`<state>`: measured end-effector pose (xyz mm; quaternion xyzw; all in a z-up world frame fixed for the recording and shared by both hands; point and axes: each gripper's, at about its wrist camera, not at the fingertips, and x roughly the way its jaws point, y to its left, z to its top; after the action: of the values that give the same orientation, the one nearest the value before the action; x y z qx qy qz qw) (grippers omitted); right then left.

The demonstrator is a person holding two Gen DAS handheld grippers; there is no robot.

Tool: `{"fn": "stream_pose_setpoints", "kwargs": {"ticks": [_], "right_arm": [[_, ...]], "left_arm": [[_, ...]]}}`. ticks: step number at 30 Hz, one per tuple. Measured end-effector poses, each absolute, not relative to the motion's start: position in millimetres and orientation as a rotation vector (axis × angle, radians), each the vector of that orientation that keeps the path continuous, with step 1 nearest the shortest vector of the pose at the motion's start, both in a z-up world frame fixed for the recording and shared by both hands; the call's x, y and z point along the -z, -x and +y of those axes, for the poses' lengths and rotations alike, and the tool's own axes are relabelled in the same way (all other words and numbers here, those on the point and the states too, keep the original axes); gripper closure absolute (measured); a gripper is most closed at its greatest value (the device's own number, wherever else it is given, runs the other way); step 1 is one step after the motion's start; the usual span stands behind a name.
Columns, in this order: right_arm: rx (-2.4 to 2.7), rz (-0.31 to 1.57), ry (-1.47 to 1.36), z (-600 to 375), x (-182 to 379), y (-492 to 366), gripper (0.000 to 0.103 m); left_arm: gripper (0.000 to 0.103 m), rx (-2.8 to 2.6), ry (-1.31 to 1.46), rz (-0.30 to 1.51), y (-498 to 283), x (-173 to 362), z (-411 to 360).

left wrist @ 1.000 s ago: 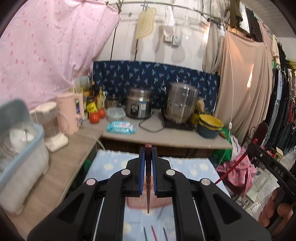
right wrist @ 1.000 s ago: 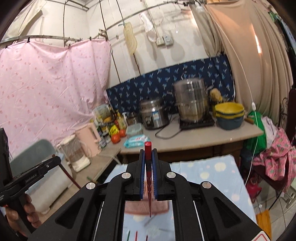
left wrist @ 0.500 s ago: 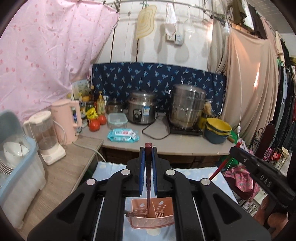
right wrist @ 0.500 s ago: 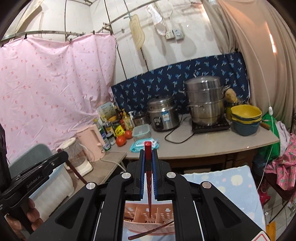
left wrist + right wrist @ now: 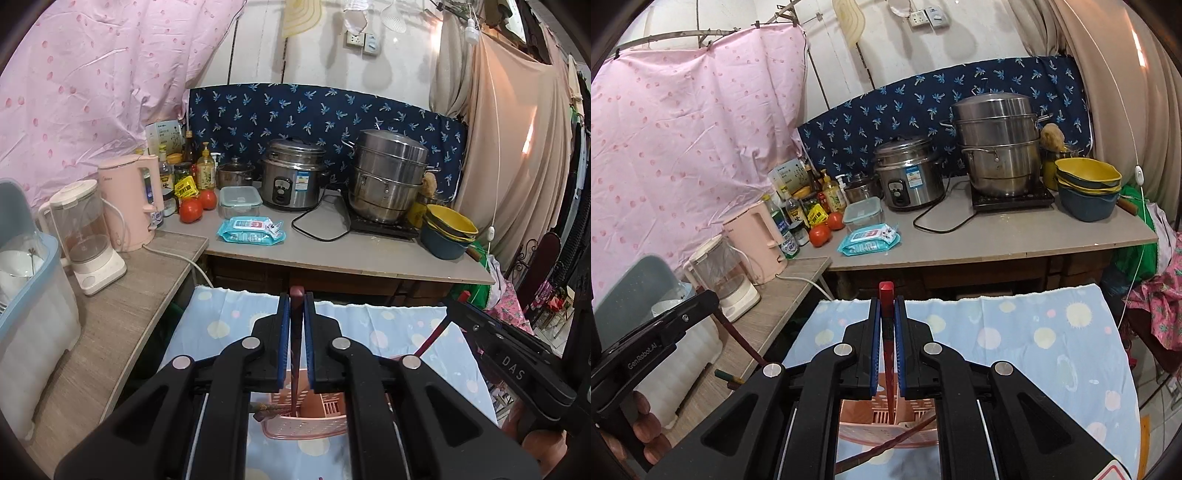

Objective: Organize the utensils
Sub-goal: 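Open both tools to drop the chopsticks into the basket, then move both open tools back down to the remaining utensils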

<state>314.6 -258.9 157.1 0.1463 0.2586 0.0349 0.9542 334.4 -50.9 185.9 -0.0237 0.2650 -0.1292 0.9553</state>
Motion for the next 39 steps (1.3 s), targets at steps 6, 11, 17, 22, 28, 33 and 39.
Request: {"fn": "stream_pose_setpoints", "kwargs": {"ticks": [6,11,17,22,28,33,39], "right_arm": [[-0.06,0.512,-0.311,-261.8,-157.4,-311.1,0.083],[-0.059,0.499,-0.311,-261.9,-161.5,-303.5,0.079],[-0.062,0.497,-0.305,-259.1,-163.3,-288.8,0.078],[-0.062,0.508,-0.299,-255.1,-159.4,-273.7,0.078],[-0.067,0.526,-0.304,-250.6,-151.1,-250.5,0.078],[-0.07,0.544,-0.304,-247.2,-143.1,-229.5,0.078],[-0.064,0.561,-0.299,-244.4,-133.8,-204.2,0.078]], "left_arm": [[0.066,0.218,0.048,0.524,-331.9,-186.6,-48.9],[0.066,0.217,0.054,0.534,-326.4,-184.6,-45.8],[0.066,0.215,0.057,0.552,-314.9,-178.5,-42.2],[0.066,0.214,0.058,0.565,-304.6,-174.4,-37.6],[0.066,0.211,0.056,0.576,-287.1,-170.1,-33.9],[0.066,0.212,0.054,0.592,-269.7,-163.1,-30.8],[0.066,0.22,0.046,0.618,-246.1,-149.1,-29.1]]}}
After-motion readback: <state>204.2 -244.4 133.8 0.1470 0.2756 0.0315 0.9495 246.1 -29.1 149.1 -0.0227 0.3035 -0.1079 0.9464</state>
